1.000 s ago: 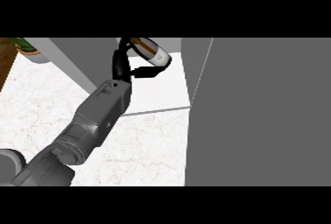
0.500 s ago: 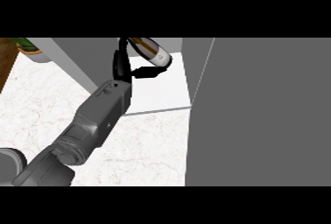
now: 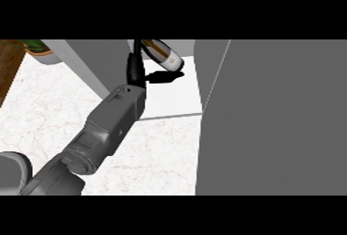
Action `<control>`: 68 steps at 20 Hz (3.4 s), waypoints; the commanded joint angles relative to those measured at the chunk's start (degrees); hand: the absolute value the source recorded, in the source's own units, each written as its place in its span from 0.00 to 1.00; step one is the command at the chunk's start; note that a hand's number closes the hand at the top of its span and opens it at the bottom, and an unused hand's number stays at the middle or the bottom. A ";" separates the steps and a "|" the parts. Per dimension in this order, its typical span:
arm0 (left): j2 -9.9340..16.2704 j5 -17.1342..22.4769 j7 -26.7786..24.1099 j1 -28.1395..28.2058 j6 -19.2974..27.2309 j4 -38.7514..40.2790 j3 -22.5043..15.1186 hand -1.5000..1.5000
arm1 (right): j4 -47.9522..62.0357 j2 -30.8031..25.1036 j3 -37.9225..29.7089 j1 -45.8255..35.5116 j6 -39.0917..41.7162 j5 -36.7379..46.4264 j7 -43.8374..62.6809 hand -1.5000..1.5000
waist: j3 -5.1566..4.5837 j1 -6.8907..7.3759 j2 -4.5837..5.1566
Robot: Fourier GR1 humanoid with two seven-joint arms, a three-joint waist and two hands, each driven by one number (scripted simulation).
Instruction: Pick up the wine, place it into the cabinet and close the cabinet
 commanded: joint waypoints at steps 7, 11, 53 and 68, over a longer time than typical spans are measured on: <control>-1.32 0.98 -5.29 1.10 -4.66 -4.08 2.40 0.00 | -1.82 0.24 0.75 -1.95 -3.72 1.78 2.89 0.00 | -0.02 1.71 -0.79; -1.33 2.10 -8.62 8.33 -3.85 -12.67 0.43 0.00 | -2.08 1.24 2.50 1.25 -1.82 2.69 1.76 0.00 | 0.05 1.08 -1.28; 27.72 -6.23 4.48 68.12 8.41 -100.59 -24.94 1.00 | -0.04 -10.31 -4.46 9.20 15.32 1.23 -2.22 1.00 | 0.13 5.71 -2.30; 46.25 5.27 -0.89 82.67 -8.82 -107.11 -5.40 1.00 | -14.37 -7.28 22.53 20.78 17.73 -0.89 5.71 1.00 | -0.06 5.83 -2.54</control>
